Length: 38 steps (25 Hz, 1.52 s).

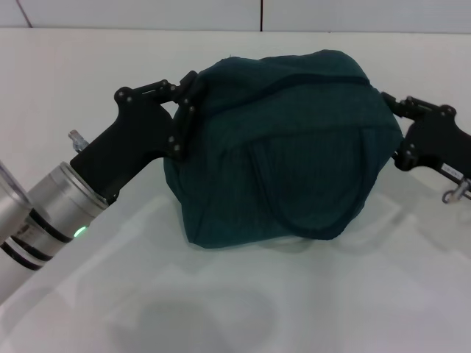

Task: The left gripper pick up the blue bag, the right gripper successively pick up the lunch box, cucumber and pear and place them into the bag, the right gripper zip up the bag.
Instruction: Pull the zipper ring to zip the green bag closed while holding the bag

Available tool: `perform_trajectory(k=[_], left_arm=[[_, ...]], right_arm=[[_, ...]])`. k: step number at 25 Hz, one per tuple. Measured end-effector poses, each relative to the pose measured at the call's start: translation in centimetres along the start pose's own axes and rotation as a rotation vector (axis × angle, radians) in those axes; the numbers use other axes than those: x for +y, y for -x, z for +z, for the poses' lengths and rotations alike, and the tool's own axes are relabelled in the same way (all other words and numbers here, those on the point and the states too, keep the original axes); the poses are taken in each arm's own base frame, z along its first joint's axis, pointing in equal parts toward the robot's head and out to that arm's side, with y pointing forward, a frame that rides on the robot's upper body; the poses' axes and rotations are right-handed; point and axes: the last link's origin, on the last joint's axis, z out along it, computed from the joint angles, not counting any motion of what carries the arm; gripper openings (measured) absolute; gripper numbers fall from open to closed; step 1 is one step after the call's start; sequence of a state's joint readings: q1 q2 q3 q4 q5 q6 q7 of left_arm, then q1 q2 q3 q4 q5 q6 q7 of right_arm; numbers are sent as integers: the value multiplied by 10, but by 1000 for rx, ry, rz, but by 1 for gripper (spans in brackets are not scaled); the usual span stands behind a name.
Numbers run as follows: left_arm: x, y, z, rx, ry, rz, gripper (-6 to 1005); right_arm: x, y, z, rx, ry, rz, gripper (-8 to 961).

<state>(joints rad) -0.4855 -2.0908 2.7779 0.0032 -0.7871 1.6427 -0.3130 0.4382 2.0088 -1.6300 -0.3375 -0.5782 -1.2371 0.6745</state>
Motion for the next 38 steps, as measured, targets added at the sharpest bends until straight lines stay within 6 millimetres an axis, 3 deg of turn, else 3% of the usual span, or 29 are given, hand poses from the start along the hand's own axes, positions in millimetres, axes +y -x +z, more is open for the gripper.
perform_trajectory(k=[13,28,34,38], left_arm=[[0,0,-1,-2,-2,0,54],[3,1,0,-3,10,-4,56],[3,1,1,-2,15,-5,57],[3,1,1,-1,14,-5,57]], right_arm=[[-7,-6,-24,-8,-77,42,306],[-2,-4,-7,26,-9,10,317],[6,-1,5,43,65,-20,551],[9,1,7,34,87,-28,557]])
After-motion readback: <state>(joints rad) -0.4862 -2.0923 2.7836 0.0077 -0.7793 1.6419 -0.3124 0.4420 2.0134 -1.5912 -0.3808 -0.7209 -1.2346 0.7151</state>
